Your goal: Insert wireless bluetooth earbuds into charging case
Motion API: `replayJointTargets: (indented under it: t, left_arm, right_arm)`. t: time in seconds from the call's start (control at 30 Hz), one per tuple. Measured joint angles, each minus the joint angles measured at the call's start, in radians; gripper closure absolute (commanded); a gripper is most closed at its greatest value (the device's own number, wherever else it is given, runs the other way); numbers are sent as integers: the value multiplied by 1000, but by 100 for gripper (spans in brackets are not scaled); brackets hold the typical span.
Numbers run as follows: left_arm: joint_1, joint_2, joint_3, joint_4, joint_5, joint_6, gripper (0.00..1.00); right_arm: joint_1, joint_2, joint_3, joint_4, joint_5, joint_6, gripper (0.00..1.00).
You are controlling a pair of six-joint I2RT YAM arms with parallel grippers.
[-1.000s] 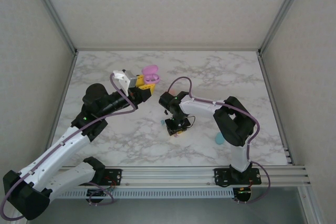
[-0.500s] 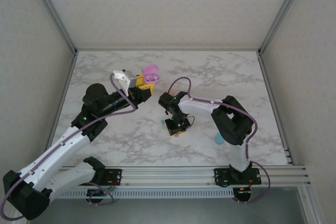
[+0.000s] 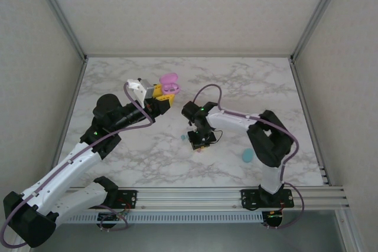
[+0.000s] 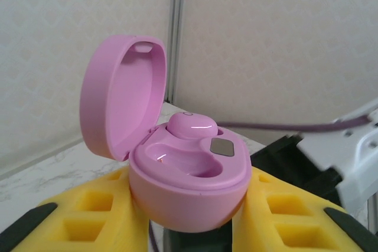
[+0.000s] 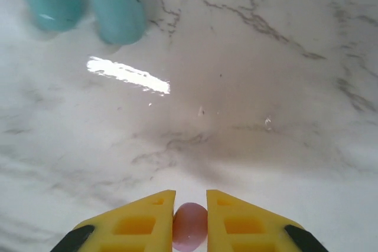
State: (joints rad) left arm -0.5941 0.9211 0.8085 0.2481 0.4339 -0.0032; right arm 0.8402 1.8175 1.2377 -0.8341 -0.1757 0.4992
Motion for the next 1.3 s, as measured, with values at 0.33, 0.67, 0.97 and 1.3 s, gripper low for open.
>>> replayJointTargets:
  t: [0.33,0.67,0.97,1.3]
  left_arm:
    - [0,18,0,-2,-21,16,65]
    - [0,88,-1,-16,-24,39,66]
    - [-9,129,-6,-14,17,64,65]
    - [-42,160,-6,-13,52,102,65]
  right_arm:
    - [-227,-346,-66,167,-359,66,82]
    - [-288,-541,-35,299,-623,204,81]
    - [-288,-560,92,348,-683,256,80]
    - [-245,-502,171,349,-602,249,80]
